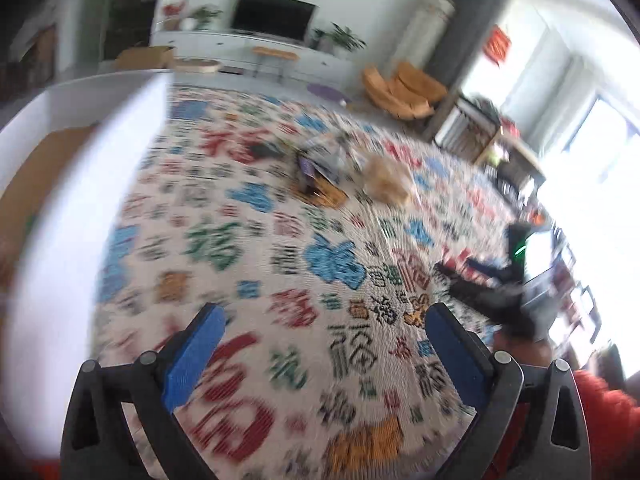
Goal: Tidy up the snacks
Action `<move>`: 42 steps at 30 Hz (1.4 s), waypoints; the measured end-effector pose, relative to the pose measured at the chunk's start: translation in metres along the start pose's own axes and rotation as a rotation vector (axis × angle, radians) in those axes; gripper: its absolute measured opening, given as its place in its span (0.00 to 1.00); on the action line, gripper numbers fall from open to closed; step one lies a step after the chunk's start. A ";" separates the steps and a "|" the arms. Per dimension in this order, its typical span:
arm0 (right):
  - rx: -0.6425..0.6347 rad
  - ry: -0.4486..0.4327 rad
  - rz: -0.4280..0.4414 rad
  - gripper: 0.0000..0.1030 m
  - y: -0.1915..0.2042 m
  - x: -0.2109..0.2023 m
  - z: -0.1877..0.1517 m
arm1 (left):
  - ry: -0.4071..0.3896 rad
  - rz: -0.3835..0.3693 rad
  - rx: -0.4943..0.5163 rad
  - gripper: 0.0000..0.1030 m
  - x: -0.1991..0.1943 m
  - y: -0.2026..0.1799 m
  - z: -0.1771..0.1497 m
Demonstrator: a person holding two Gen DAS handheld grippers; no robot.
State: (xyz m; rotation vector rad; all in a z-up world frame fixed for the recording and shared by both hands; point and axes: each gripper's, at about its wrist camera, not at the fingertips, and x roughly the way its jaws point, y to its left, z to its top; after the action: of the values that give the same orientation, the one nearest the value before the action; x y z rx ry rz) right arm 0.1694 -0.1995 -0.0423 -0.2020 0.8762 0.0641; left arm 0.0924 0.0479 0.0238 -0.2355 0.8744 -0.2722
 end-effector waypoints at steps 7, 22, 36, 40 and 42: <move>0.196 0.010 -0.002 0.71 -0.059 0.015 -0.013 | 0.070 0.150 0.116 0.97 0.101 -0.021 0.004; 0.246 0.028 0.006 0.81 -0.072 0.026 -0.016 | 0.082 0.231 0.207 1.00 0.149 -0.022 0.009; 0.247 0.028 0.006 0.82 -0.072 0.025 -0.016 | 0.084 0.233 0.209 1.00 0.150 -0.022 0.009; 0.247 0.028 0.007 0.82 -0.072 0.025 -0.016 | 0.084 0.233 0.209 1.00 0.150 -0.022 0.009; 0.247 0.028 0.007 0.82 -0.073 0.026 -0.016 | 0.084 0.233 0.209 1.00 0.150 -0.022 0.009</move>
State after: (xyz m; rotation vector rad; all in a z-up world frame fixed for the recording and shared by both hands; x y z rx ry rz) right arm 0.1840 -0.2744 -0.0613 0.0311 0.9043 -0.0410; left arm 0.1878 -0.0210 -0.0716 0.0729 0.9397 -0.1550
